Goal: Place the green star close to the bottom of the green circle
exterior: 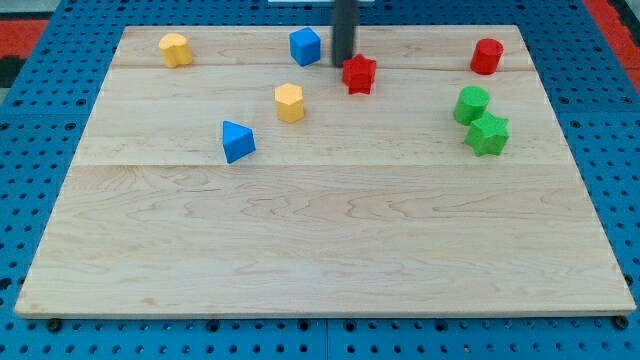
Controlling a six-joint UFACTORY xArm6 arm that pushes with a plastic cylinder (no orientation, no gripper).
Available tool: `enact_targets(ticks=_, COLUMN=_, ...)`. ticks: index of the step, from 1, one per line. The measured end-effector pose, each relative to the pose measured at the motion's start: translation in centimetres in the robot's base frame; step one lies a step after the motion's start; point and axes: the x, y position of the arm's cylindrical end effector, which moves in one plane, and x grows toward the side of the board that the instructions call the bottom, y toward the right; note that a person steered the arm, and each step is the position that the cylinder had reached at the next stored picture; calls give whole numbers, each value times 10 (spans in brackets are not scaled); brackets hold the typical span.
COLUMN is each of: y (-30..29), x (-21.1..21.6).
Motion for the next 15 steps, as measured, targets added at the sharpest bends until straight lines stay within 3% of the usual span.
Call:
enact_targets(ticks=1, y=-1, x=-1)
enact_targets(ticks=2, y=19, x=-60)
enact_targets(ticks=4, y=212, x=-86)
enact_targets(ticks=5, y=264, x=-71)
enact_targets(ticks=7, y=185, x=-15)
enact_targets(ticks=8, y=231, x=-27)
enact_targets(ticks=9, y=255, x=-68)
enact_targets(ticks=10, y=326, x=-52)
enact_targets(ticks=12, y=233, x=30)
enact_targets(ticks=13, y=160, x=60)
enact_targets(ticks=15, y=135, x=90)
